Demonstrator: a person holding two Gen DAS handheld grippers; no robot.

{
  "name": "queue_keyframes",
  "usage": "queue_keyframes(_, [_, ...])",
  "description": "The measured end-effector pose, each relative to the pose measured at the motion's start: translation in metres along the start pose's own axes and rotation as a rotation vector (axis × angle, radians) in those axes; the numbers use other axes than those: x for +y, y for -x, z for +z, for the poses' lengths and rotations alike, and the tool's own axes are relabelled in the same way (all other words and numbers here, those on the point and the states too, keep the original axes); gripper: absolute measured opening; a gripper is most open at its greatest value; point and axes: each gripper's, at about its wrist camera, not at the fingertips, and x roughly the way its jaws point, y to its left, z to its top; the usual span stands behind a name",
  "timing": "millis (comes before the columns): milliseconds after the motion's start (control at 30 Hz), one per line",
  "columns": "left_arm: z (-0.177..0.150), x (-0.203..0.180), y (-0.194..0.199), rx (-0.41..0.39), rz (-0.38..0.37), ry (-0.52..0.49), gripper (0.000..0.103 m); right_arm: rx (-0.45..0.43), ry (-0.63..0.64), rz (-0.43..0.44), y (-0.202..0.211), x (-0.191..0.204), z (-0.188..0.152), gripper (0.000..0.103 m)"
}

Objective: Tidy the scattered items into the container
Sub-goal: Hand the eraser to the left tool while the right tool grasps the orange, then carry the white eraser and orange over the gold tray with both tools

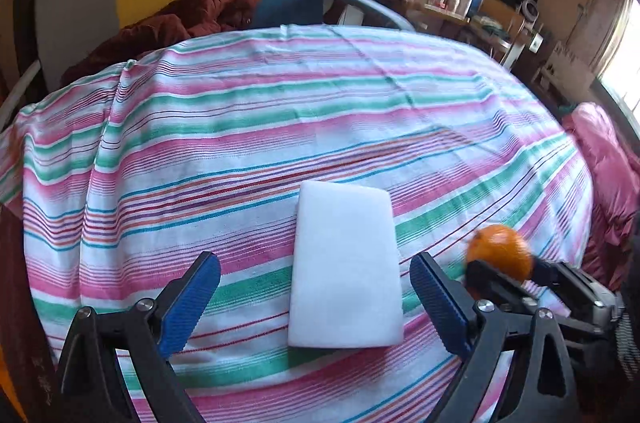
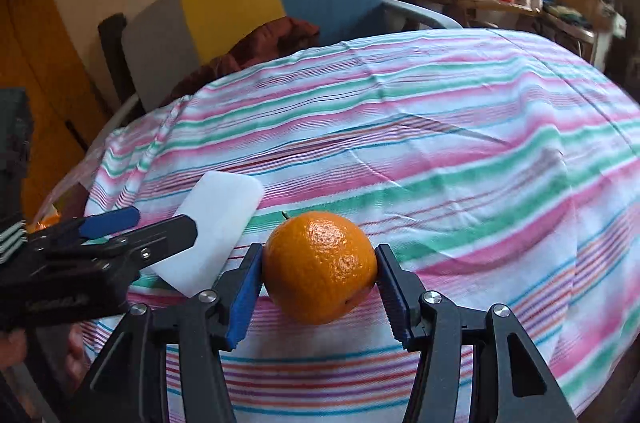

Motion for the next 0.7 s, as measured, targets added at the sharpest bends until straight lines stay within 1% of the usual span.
queue_keyframes(67, [0.000, -0.009, -0.009, 0.028, 0.017, -0.065, 0.097, -0.009, -0.039, -0.012, 0.006, -0.010, -0.002, 0.056])
queue_keyframes(100, [-0.001, -0.013, -0.015, 0.039, 0.045, -0.097, 0.097, -0.011, -0.051, -0.025, 0.008, -0.014, -0.003, 0.056])
queue_keyframes(167, [-0.004, -0.023, -0.026, 0.065, 0.099, -0.167, 0.096, -0.013, -0.077, -0.023, 0.011, -0.021, -0.004, 0.056])
queue_keyframes(200, [-0.005, -0.025, -0.027, 0.046, 0.102, -0.180, 0.095, -0.016, -0.095, -0.015, 0.011, -0.023, -0.005, 0.056])
queue_keyframes(233, [-0.005, -0.023, -0.026, 0.036, 0.092, -0.166, 0.092, -0.018, -0.107, -0.008, 0.011, -0.025, -0.006, 0.056])
queue_keyframes(267, [-0.005, -0.020, -0.026, 0.040, 0.075, -0.142, 0.088, -0.021, -0.108, -0.007, 0.011, -0.024, -0.006, 0.056])
queue_keyframes(300, [-0.004, -0.017, -0.024, 0.028, 0.081, -0.121, 0.074, -0.024, -0.101, -0.010, 0.012, -0.022, -0.007, 0.056])
queue_keyframes(333, [-0.004, -0.016, -0.021, 0.015, 0.089, -0.117, 0.065, -0.026, -0.093, -0.016, 0.013, -0.021, -0.008, 0.056])
queue_keyframes(367, [-0.005, -0.014, -0.018, 0.009, 0.090, -0.109, 0.059, -0.026, -0.088, -0.022, 0.014, -0.019, -0.008, 0.056])
queue_keyframes(533, [-0.020, -0.006, -0.003, 0.016, 0.068, -0.078, 0.059, -0.001, -0.104, 0.023, 0.016, -0.011, -0.010, 0.056])
queue_keyframes(700, [-0.038, 0.009, 0.021, -0.001, 0.045, -0.007, 0.059, 0.015, -0.087, 0.061, 0.022, 0.013, -0.015, 0.056])
